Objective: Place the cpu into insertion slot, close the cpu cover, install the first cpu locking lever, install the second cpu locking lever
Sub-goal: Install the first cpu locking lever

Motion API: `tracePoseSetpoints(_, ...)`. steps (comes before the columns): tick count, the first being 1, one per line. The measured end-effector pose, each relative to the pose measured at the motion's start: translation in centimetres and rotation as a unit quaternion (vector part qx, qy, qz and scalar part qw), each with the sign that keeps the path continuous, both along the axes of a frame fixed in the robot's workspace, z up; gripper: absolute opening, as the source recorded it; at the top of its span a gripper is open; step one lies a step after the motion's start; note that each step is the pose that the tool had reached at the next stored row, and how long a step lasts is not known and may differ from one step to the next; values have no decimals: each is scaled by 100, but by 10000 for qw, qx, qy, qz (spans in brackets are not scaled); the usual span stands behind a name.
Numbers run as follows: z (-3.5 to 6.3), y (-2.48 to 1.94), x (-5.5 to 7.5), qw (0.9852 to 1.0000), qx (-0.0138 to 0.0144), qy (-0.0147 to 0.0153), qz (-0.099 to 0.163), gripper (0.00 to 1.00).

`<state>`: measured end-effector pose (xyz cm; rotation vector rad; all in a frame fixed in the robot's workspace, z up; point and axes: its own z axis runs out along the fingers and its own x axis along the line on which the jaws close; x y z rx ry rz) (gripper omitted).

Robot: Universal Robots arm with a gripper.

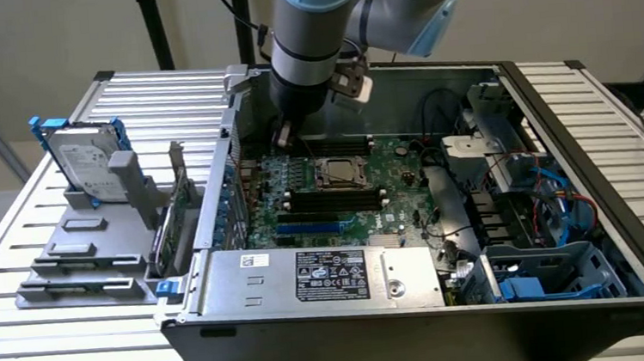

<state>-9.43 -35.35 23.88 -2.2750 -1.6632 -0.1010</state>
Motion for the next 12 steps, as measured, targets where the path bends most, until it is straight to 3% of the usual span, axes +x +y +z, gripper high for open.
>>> tracePoseSetpoints(8,-5,0,-1,9990,3,47,-447,11)
tracePoseSetpoints(10,-5,0,-5,9987,29,73,-508,11)
tracePoseSetpoints(12,-5,0,-12,9984,93,102,-550,11)
